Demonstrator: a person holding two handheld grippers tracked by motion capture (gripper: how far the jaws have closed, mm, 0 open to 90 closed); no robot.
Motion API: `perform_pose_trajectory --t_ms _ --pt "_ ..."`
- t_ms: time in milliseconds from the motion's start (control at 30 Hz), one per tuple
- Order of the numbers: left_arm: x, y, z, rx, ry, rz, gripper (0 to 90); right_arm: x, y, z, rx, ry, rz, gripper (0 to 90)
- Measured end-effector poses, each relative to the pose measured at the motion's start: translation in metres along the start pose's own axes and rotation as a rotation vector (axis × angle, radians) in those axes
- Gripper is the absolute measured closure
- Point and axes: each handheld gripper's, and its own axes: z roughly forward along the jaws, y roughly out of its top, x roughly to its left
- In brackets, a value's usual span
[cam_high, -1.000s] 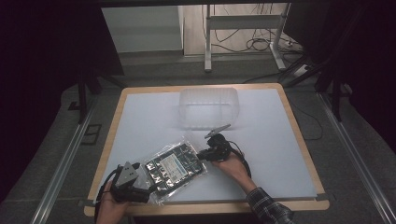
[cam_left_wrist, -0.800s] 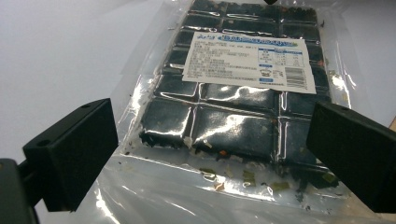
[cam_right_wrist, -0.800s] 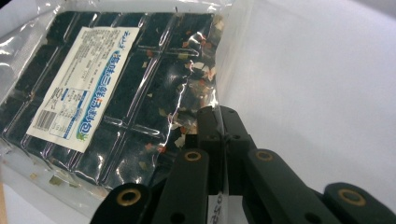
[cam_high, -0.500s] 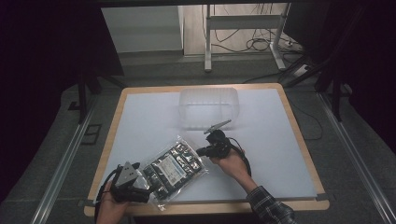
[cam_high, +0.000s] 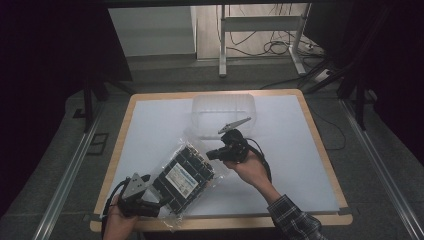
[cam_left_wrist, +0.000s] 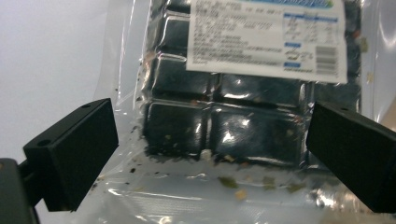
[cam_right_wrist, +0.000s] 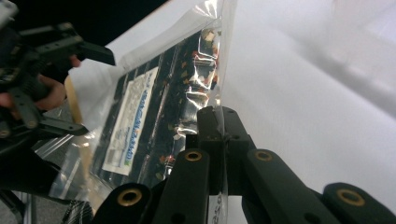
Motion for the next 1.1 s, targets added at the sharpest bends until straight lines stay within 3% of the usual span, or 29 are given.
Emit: perform_pose_trajectory --t_ms 367,867,1100 --pt "0.0 0.0 0.0 -0.007 0.007 0.0 1.8 0.017 0.029 -0.027 -0.039 0.017 -0.058 89.1" --pt "0.0 0.0 0.0 -0.008 0.01 0.004 1.8 0.033 0.066 -0.067 -0.096 -0.06 -0.127 89.2" --pt "0.0 0.001 0.001 -0.007 0.012 0.006 1.8 0.029 0.077 -0.078 -0.102 -0.103 -0.134 89.2"
